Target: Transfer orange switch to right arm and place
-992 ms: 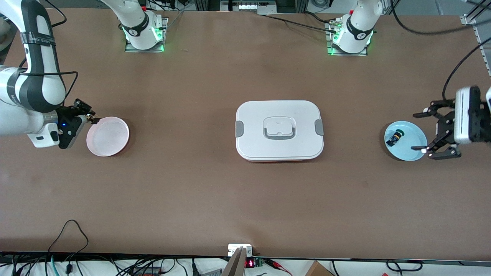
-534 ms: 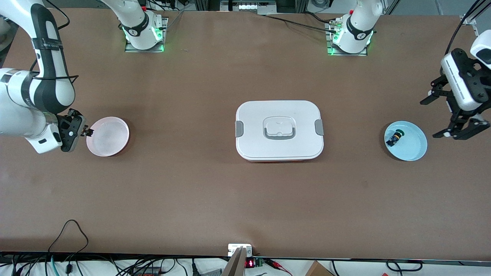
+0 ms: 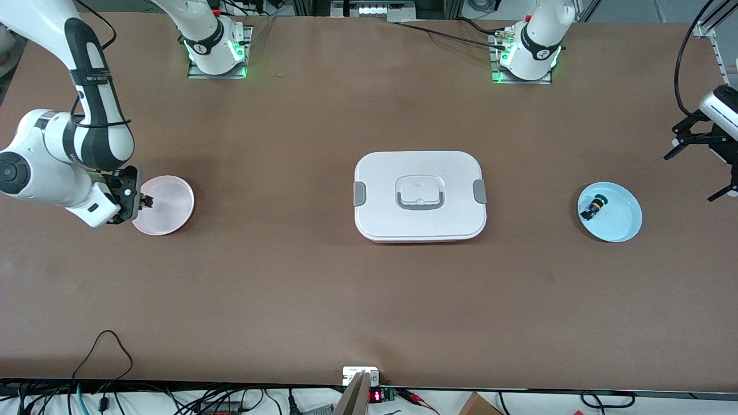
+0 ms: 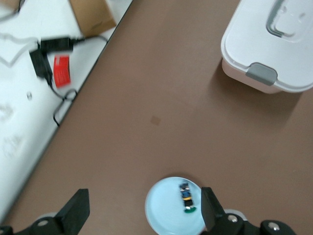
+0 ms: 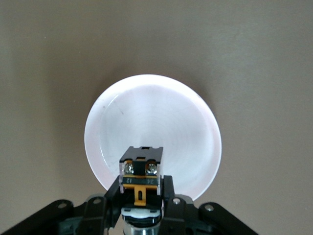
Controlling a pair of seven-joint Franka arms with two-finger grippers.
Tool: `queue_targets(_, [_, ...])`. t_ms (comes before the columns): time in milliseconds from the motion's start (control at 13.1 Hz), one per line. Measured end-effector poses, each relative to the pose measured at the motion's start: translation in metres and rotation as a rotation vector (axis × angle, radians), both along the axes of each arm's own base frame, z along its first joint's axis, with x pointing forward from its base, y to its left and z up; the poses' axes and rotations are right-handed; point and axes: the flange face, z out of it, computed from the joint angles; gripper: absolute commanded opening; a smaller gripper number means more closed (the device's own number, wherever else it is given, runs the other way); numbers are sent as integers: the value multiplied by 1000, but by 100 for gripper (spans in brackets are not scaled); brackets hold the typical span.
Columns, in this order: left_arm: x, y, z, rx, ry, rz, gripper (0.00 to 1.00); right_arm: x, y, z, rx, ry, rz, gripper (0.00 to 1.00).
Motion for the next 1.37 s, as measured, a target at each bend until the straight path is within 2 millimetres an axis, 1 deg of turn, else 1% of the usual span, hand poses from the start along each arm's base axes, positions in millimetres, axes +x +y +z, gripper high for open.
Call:
queue_targets(76, [-6,4,-6,-5,48,104,100,-1,0,-4,2,0,17,16])
queue_targets(153, [-13,3,-12,-14,104,222,100,-1,0,-8,4,-6,36,16])
queue_targets(305, [-31,-2,-15,-19,202,463,100,-3,1,-19,6,-17,64,16])
queue_targets(534, [-52,-10,-4,-7,265,738,100,-10,2,-36,7,-16,76,16])
queue_targets(763, [-70,-10,7,-18,318,969,100,-19,3,-52,5,-32,82,16])
queue_targets(839, [-74,-11,12,-20,326,1014,100,-23,3,-58,4,-41,86,16])
queue_targets(992, [-76,-15,15,-20,332,1042,100,-31,3,-70,1,-56,90,16])
queue_targets(1220, [-70,-25,14,-13,332,1034,100,-38,3,-85,-2,-64,92,16])
queue_targets(1297, [-68,-29,14,-11,332,1029,100,-40,3,-90,-3,-65,93,18])
queue_targets(1373, [-66,-31,13,-9,331,1026,100,-41,3,-93,-4,-64,93,31])
